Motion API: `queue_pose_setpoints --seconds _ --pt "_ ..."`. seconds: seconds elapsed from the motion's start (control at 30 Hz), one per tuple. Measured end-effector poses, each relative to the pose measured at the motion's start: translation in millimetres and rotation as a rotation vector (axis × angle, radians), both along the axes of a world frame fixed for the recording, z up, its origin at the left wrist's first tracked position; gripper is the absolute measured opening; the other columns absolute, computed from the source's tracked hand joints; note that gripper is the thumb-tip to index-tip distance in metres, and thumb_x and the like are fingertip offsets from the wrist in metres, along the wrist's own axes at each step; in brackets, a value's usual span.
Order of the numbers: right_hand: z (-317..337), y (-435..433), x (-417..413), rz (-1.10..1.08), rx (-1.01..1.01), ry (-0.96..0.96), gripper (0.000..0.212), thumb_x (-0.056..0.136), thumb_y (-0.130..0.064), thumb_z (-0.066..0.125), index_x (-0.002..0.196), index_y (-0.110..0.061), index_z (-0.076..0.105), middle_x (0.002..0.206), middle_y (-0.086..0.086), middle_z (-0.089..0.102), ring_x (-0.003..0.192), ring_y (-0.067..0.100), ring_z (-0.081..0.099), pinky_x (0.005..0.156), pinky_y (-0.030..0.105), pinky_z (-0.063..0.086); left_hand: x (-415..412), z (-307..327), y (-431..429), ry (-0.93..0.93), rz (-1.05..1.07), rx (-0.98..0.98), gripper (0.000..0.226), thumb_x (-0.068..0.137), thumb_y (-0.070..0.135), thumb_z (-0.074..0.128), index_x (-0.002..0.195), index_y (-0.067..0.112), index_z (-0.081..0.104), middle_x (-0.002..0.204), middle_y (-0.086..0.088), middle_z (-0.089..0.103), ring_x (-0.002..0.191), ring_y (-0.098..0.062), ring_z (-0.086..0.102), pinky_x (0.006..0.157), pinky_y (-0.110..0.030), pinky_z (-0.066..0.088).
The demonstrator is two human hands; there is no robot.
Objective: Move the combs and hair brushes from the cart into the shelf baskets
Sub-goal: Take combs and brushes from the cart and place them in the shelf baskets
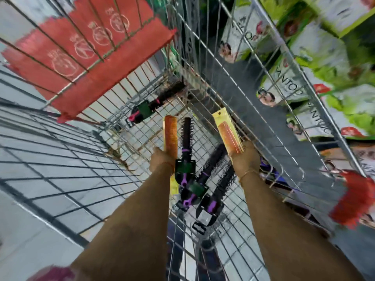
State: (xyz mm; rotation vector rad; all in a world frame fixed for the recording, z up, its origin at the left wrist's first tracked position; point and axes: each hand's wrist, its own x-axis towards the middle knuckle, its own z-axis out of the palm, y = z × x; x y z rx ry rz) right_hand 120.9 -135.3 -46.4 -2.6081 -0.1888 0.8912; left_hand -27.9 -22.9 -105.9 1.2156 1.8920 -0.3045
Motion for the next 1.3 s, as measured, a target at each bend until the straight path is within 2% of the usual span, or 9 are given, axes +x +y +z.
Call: queue_pose_setpoints --seconds 0.07,0.2,0.3,0.47,0.67,0.8,0.9,1.1,1.3 --pt "2.2 -1.6 -0.6 0.004 0.057 -0.001 0.033 0.089 -0.007 0.058 0.121 -0.004 0.053 0.117 0.018 0.064 0.07 0.015 0.054 0.043 0.011 0.029 3.7 9.1 -2.1 -0.016 -0.009 0.034 0.036 0.094 0.027 0.048 0.115 -0.002 0.052 0.121 -0.023 0.06 0.114 -0.037 0.057 0.095 -0.041 0.047" --pt "19.1 -0.5 -11.0 0.081 0.2 -0.005 0.021 0.091 -0.011 0.055 0.111 -0.003 0.053 0.109 0.017 0.063 0.085 0.017 0.051 0.071 0.02 0.045 14.9 39.3 -4.0 -0.086 0.118 0.198 0.028 0.092 0.012 0.046 0.115 -0.002 0.055 0.119 -0.025 0.058 0.111 -0.039 0.057 0.095 -0.042 0.047" --pt "44.1 3.4 -22.0 0.138 0.326 -0.004 0.015 0.093 -0.01 0.051 0.108 -0.005 0.05 0.098 0.007 0.055 0.088 0.014 0.048 0.062 0.016 0.037 29.1 73.7 -10.0 -0.191 0.188 0.352 0.023 0.085 -0.002 0.045 0.107 -0.002 0.052 0.116 -0.022 0.058 0.106 -0.037 0.058 0.092 -0.047 0.05" --pt "95.1 4.5 -30.8 0.146 0.576 -0.097 0.026 0.093 -0.014 0.051 0.116 -0.003 0.048 0.105 0.012 0.06 0.09 0.022 0.056 0.072 0.028 0.043 58.3 135.5 -24.3 -0.453 0.167 0.701 0.015 0.09 0.003 0.041 0.098 -0.006 0.051 0.099 -0.022 0.054 0.093 -0.031 0.052 0.083 -0.046 0.047" --pt "201.8 -2.6 -18.3 0.045 1.041 -0.426 0.038 0.089 -0.025 0.05 0.108 0.007 0.051 0.09 0.005 0.049 0.084 0.018 0.05 0.07 0.026 0.038 105.1 245.0 -54.5 -0.752 0.127 1.059 0.04 0.091 0.019 0.038 0.099 -0.016 0.055 0.101 -0.034 0.059 0.098 -0.04 0.057 0.078 -0.033 0.033" --pt "288.4 -32.1 7.5 -0.087 1.259 -0.649 0.032 0.085 -0.033 0.042 0.103 -0.008 0.05 0.081 -0.015 0.046 0.079 0.011 0.049 0.063 0.014 0.036 141.4 329.2 -89.9 -0.973 0.083 1.251 0.035 0.093 0.013 0.04 0.082 -0.016 0.055 0.085 -0.035 0.059 0.082 -0.034 0.053 0.069 -0.033 0.032" --pt "341.1 -68.8 34.7 -0.254 1.341 -0.816 0.037 0.09 -0.023 0.048 0.112 0.007 0.05 0.095 -0.002 0.052 0.089 0.012 0.052 0.073 0.013 0.041 174.0 386.2 -128.2 -1.14 -0.022 1.372 0.045 0.09 0.021 0.036 0.076 -0.018 0.054 0.077 -0.036 0.059 0.077 -0.035 0.054 0.066 -0.032 0.032" --pt "404.8 -184.7 99.9 -0.421 1.253 -1.054 0.031 0.09 -0.021 0.047 0.111 0.002 0.052 0.09 -0.001 0.057 0.082 0.015 0.056 0.077 0.018 0.045 246.7 464.0 -246.1 -1.432 -0.338 1.234 0.038 0.094 0.018 0.039 0.082 -0.013 0.057 0.085 -0.03 0.063 0.084 -0.034 0.061 0.068 -0.031 0.034" --pt "406.8 -311.5 140.1 -0.436 0.989 -1.265 0.029 0.089 -0.026 0.048 0.104 -0.001 0.052 0.081 0.001 0.056 0.076 0.03 0.062 0.068 0.045 0.05 295.5 464.1 -369.7 -1.535 -0.621 0.979 0.041 0.091 0.024 0.038 0.085 -0.011 0.059 0.089 -0.031 0.065 0.085 -0.037 0.062 0.068 -0.035 0.034"
